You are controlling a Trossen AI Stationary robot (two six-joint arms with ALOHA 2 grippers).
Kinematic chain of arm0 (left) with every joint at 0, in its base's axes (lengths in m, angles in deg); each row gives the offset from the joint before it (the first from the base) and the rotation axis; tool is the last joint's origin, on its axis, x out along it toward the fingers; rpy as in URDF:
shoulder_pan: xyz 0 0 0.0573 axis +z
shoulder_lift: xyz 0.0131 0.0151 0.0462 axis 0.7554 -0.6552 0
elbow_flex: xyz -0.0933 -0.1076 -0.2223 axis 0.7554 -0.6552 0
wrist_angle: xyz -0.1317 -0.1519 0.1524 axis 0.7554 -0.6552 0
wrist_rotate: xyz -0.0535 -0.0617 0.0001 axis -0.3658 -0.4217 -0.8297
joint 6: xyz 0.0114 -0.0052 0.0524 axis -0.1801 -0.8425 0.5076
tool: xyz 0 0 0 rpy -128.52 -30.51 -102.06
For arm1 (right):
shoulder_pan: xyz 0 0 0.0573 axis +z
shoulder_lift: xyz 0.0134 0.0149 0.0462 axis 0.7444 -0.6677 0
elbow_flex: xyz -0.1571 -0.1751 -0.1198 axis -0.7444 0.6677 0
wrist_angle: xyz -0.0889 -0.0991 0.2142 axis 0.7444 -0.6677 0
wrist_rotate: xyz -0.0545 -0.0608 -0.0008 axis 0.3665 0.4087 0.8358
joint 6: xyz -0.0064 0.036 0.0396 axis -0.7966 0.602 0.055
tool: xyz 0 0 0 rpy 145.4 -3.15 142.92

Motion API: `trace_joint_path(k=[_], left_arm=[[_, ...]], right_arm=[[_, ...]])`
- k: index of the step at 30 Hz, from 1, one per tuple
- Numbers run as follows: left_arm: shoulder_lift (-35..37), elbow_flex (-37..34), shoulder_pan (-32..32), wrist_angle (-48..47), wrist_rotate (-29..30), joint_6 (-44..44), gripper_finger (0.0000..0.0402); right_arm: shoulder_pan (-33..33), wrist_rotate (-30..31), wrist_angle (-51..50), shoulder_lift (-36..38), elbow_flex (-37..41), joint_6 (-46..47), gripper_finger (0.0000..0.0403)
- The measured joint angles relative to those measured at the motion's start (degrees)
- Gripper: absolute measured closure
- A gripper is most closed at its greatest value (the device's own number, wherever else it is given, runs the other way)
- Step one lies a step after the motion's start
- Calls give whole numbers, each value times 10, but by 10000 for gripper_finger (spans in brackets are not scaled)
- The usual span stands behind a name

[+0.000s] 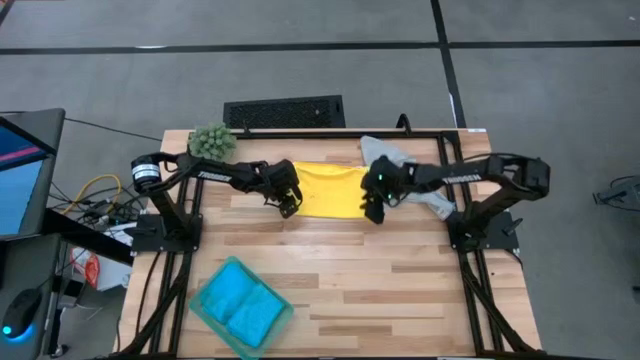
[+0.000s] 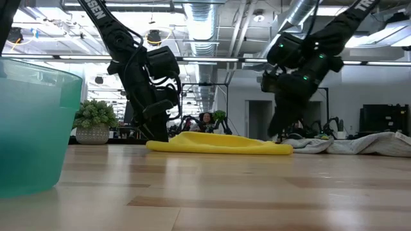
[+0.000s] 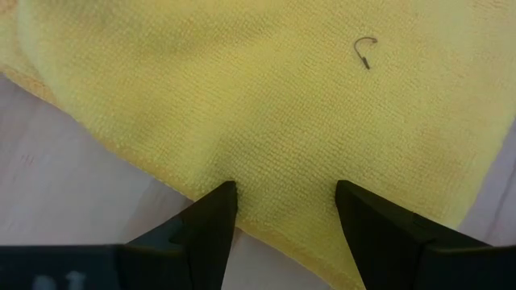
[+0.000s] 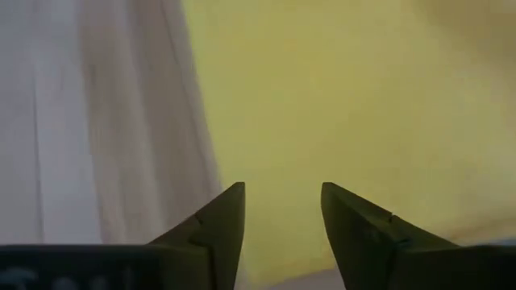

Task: Fold microfiber towels
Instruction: Fold the yellow towel

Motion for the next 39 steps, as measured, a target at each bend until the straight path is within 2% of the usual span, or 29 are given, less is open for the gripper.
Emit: trace_joint_path(k=[9,12,17,23,28,36,39], left_arm=[[-2,-2,-25,10,-7,-2,191],[-2,-2,-40,13,-11,-5,191],[-2,-2,-71,13,-13,-6,191],[8,-4,-92,8,9,-34,191],[48,-9,-105,-7,19,-55,191],[163,-6,-118,-39,41,-9,191],[179,-5,-142,-37,41,39,191]], right_arm=[[108,111,14,-16,48,99,239],[129,130,20,-25,51,137,244],[173,130,28,-35,50,190,250],[222,134,23,-35,51,187,250],[244,135,20,-35,51,172,251],[245,133,22,-32,53,144,248],[245,135,26,-25,53,138,246]])
